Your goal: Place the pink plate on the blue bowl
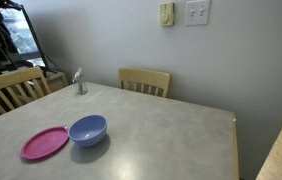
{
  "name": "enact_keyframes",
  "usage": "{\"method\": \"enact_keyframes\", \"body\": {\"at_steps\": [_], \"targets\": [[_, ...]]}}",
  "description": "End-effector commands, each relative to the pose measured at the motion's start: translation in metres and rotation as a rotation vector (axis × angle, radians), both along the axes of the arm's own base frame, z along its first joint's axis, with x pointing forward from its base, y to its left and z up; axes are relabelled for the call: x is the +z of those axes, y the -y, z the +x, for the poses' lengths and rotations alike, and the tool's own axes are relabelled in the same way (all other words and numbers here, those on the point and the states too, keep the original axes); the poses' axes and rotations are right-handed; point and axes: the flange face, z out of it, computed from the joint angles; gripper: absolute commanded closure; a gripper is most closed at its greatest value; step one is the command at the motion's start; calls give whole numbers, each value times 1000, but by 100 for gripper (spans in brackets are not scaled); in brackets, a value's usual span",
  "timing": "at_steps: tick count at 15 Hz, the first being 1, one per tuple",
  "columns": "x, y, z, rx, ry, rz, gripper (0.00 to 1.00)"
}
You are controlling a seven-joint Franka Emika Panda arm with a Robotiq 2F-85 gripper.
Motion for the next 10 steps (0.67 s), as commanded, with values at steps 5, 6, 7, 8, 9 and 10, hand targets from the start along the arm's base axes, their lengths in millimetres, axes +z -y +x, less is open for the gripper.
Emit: {"method": "enact_keyframes", "body": {"at_steps": [5, 6, 7, 8, 9, 10], "targets": [[-85, -40, 48, -331, -188, 32, 0], [-99, -40, 54, -370, -207, 39, 0], [-108, -40, 59, -395, -211, 56, 0], [-117, -41, 64, -409, -213, 79, 0], [-125, -41, 69, -427, -205, 104, 0], [-132, -41, 73, -432, -199, 128, 0]]}}
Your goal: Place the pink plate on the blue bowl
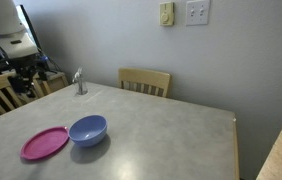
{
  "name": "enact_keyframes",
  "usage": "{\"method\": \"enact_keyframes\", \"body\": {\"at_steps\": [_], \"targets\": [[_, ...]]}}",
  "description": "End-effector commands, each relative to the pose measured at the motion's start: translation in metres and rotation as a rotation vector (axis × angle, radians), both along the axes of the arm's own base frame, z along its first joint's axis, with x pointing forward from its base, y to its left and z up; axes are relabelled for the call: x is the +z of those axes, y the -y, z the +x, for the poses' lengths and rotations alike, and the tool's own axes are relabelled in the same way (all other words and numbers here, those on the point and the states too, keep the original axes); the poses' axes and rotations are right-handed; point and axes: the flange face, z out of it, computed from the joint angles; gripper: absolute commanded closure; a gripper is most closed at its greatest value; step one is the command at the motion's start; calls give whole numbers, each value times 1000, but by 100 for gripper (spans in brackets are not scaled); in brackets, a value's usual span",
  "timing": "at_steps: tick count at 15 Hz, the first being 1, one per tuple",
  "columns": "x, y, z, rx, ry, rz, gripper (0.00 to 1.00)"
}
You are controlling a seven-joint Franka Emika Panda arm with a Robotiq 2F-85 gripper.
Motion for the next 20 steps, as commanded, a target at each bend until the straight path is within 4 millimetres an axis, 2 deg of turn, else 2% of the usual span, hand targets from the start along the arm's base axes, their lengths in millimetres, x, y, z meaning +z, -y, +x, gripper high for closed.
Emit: {"method": "enact_keyframes", "body": {"at_steps": [1, 2, 4, 8, 13, 20], "targets": [[-24, -2, 23, -37, 32, 83, 0], [-14, -1, 10, -32, 11, 44, 0], [-23, -3, 17, -35, 15, 67, 0], [-27, -6, 21, -53, 1, 47, 0], [-69, -20, 42, -59, -135, -59, 0], [-136, -37, 92, -51, -160, -21, 0]]}}
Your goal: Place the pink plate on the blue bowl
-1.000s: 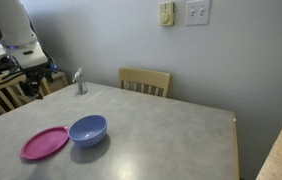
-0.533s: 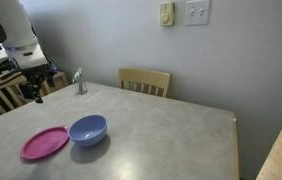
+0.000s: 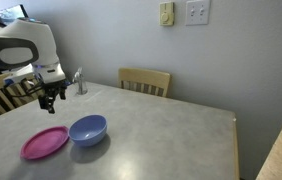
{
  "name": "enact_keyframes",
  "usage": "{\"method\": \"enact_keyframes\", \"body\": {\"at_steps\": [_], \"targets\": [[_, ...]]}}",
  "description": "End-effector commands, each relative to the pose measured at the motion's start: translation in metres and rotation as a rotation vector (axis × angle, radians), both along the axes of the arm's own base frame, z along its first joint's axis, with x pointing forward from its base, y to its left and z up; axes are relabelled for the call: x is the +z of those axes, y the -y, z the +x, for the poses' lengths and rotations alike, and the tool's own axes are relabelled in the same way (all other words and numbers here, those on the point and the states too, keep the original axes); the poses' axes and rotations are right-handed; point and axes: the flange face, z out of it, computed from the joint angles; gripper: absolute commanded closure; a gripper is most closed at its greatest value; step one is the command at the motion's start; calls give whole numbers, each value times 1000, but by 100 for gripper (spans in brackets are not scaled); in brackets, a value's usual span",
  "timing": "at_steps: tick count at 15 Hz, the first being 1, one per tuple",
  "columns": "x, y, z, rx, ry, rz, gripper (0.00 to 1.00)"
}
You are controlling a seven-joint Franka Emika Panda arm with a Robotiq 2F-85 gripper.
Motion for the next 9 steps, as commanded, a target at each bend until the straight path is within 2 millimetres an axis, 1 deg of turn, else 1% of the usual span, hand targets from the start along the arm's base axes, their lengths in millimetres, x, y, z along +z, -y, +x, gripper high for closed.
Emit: {"method": "enact_keyframes", "body": {"at_steps": [1, 3, 5, 7, 9], "targets": [[-35, -13, 28, 7, 4, 14, 0], [-50, -21, 33, 15, -9, -5, 0], [-60, -27, 32, 26, -29, -19, 0], [-66, -28, 25, 18, -40, -35, 0], [-66, -26, 20, 0, -40, -39, 0]]}}
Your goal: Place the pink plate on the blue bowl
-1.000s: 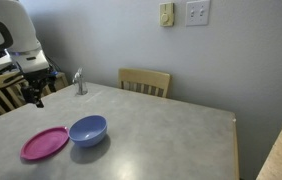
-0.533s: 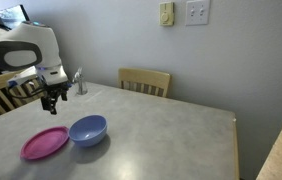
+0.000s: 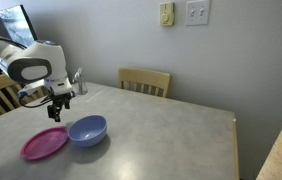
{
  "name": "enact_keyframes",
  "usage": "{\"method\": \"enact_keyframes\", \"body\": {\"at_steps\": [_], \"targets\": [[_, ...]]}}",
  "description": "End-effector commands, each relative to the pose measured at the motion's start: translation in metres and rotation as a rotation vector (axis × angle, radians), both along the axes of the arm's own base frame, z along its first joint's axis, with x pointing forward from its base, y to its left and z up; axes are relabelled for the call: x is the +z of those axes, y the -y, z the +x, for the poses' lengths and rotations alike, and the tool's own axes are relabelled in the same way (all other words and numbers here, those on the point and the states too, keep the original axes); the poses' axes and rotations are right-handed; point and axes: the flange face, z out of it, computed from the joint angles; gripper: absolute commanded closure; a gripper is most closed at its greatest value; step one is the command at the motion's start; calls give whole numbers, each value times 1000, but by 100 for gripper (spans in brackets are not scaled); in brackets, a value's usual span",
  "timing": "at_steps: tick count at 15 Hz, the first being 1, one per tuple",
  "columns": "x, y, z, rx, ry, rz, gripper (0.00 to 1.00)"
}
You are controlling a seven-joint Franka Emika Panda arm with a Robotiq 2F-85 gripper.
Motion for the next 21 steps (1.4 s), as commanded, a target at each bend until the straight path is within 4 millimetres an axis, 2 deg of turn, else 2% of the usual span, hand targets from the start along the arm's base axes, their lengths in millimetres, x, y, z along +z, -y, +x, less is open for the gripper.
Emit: {"method": "enact_keyframes", "body": {"at_steps": [1, 7, 8, 12, 21], "targets": [[0, 6, -6, -35, 14, -27, 0], [-5, 14, -16, -61, 54, -14, 0], [-8, 11, -7, -58, 21, -21, 0], [-10, 10, -9, -61, 37, -24, 0], [-38, 15, -6, -69, -25, -26, 0]]}}
